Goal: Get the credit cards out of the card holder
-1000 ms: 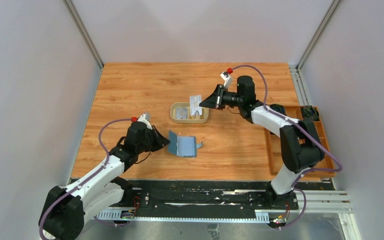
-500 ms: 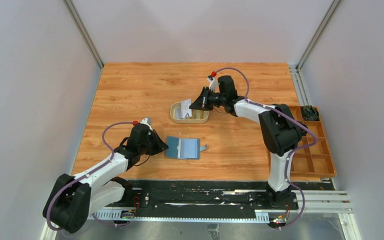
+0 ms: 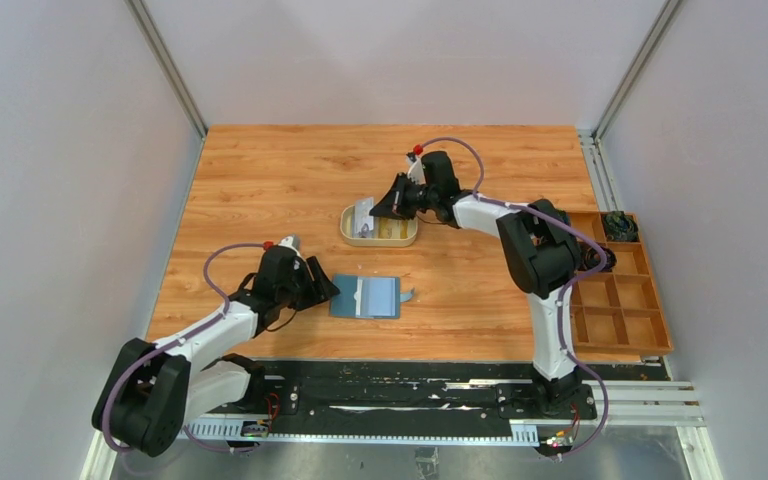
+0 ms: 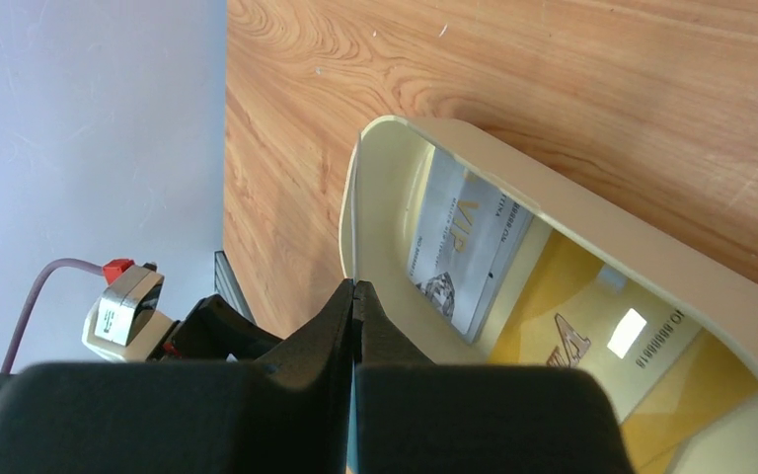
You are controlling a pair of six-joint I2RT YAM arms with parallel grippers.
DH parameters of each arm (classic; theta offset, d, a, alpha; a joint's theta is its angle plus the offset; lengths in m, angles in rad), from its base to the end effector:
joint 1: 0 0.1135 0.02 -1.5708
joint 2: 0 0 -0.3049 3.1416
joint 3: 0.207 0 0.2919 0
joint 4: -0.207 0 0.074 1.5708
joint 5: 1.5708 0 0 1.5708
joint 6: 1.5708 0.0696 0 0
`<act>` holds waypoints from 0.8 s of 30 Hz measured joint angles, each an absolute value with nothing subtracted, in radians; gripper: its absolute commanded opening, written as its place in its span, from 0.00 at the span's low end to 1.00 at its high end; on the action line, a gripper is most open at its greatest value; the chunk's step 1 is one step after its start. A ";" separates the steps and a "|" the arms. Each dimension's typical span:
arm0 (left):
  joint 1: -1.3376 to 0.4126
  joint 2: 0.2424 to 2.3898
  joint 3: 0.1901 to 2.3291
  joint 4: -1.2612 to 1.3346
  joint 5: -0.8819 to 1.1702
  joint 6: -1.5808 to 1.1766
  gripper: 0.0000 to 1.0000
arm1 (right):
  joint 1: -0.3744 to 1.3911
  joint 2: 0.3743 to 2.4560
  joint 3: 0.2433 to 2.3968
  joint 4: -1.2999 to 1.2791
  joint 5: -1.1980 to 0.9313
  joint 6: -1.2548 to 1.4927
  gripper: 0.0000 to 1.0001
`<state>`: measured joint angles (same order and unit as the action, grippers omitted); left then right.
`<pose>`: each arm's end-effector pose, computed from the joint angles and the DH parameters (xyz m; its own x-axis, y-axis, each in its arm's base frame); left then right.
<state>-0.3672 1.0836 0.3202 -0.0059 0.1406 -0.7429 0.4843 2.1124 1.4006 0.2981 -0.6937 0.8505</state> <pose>0.2091 -0.0909 0.1293 -0.7822 -0.4167 -0.4632 -0.1082 0.8229 -0.5577 0.4655 0.2952 0.1823 -0.8932 0.1831 -0.4108 -0.3105 0.4097 0.8577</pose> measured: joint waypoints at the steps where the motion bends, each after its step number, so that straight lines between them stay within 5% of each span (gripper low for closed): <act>1: -0.364 1.083 0.323 -0.007 0.138 -0.737 0.63 | 0.489 2.118 1.406 0.298 -0.689 0.853 0.00; 17: -0.348 1.049 0.336 -0.073 0.128 -0.694 0.66 | 0.516 2.182 1.437 0.284 -0.648 0.880 0.00; 24: -0.342 1.036 0.337 -0.089 0.128 -0.686 0.66 | 0.521 2.194 1.463 0.245 -0.635 0.866 0.25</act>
<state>-0.3424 1.0363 0.3367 -0.0887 0.1280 -0.6861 0.5213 2.1937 1.4628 0.2455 -0.6346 0.8661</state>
